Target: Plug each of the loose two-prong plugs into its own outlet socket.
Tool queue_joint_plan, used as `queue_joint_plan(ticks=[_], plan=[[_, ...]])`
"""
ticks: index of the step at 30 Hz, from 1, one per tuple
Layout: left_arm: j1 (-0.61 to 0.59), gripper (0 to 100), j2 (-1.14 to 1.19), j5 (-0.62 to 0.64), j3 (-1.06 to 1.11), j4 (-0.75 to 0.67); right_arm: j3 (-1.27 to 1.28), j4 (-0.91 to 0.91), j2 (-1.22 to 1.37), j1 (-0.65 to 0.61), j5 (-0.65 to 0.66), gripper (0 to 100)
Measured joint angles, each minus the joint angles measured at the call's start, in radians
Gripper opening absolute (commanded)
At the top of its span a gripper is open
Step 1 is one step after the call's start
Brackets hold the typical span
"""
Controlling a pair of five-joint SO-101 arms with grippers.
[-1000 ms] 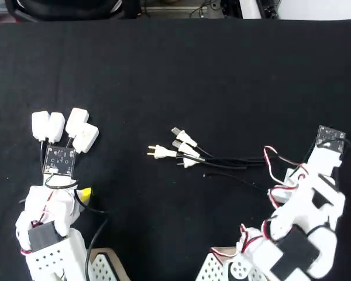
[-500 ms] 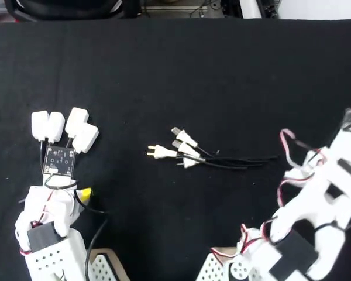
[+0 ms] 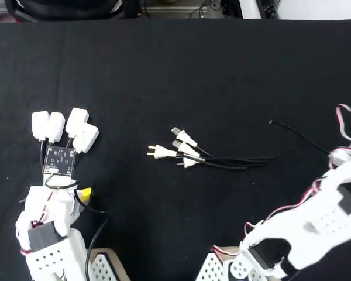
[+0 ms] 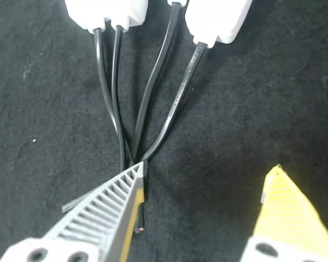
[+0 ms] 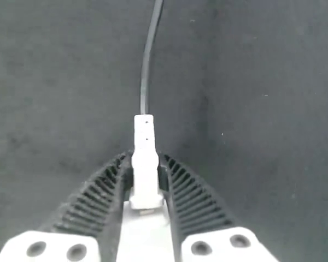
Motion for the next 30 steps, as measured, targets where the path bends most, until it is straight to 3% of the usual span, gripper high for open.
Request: queue_joint_plan(ticks=[3, 8, 10, 14, 20, 26, 30], plan=[[0.000, 33, 0.000, 0.000, 0.000, 0.000, -0.247, 0.141, 0.183, 0.014, 0.018, 5.1], [0.000, 33, 0.000, 0.000, 0.000, 0.000, -0.623, 0.459, 0.417, 0.012, 0.069, 27.3], [0.000, 33, 0.000, 0.000, 0.000, 0.000, -0.767, 0.583, 0.476, 0.014, 0.077, 30.6], [0.000, 33, 0.000, 0.000, 0.000, 0.000, -1.054, 0.781, 0.532, 0.014, 0.081, 30.0], [0.000, 33, 0.000, 0.000, 0.000, 0.000, -1.338, 0.802, 0.534, 0.014, 0.081, 30.0], [0.000, 33, 0.000, 0.000, 0.000, 0.000, -1.252, 0.806, 0.437, 0.003, 0.080, 28.5], [0.000, 33, 0.000, 0.000, 0.000, 0.000, -1.019, 0.806, 0.262, -0.061, 0.025, 9.5]])
